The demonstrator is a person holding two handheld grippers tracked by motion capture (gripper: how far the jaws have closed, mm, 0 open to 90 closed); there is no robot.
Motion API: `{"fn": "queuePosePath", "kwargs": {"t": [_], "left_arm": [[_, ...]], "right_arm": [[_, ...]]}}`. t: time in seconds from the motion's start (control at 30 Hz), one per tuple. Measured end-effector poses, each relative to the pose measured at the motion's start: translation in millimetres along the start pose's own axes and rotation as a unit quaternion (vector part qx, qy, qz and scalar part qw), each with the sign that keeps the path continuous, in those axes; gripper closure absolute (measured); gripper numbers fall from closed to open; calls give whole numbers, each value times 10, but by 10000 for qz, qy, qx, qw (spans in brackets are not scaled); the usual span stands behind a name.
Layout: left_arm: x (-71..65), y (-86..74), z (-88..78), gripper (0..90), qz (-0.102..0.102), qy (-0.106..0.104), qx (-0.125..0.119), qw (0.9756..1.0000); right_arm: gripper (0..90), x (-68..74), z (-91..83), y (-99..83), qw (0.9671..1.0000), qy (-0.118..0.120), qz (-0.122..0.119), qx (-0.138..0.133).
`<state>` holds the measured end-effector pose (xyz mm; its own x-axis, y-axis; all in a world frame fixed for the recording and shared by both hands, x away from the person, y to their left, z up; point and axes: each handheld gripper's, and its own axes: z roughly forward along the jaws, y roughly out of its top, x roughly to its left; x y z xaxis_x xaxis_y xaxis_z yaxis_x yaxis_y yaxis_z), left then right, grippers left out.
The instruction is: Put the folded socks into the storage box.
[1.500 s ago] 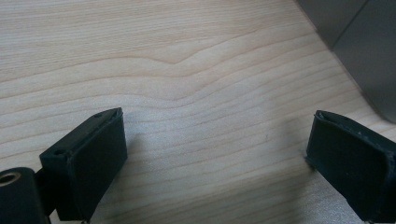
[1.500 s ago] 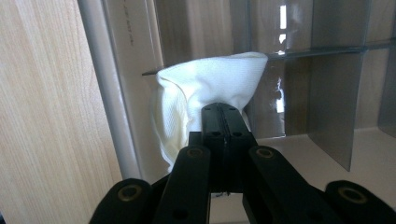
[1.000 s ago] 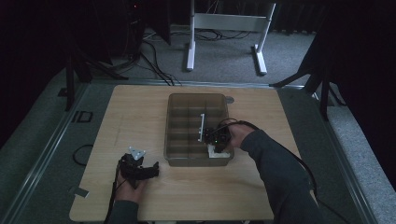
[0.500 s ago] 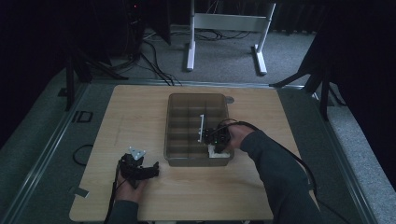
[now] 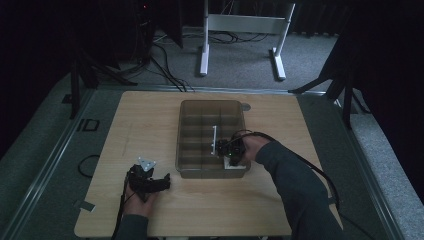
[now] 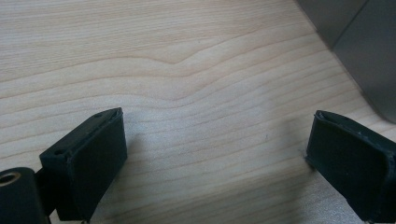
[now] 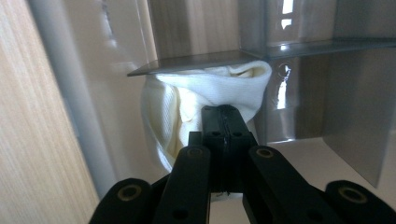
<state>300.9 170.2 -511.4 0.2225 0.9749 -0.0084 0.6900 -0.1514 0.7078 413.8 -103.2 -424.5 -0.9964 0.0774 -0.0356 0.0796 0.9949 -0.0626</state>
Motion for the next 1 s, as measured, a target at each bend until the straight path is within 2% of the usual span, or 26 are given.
{"fn": "queuePosePath", "kwargs": {"t": [0.13,0.37,0.5,1.0], "left_arm": [[0,0,0,53,-1,0,0,10000],[0,0,0,53,0,1,0,10000],[0,0,0,53,2,1,2,10000],[-1,0,0,53,3,-2,1,10000]], "right_arm": [[900,7,60,22,10000,4,18,75],[900,-11,120,-3,9999,79,76,2],[900,-2,186,19,9999,86,97,103],[900,5,197,25,9998,74,128,118]]}}
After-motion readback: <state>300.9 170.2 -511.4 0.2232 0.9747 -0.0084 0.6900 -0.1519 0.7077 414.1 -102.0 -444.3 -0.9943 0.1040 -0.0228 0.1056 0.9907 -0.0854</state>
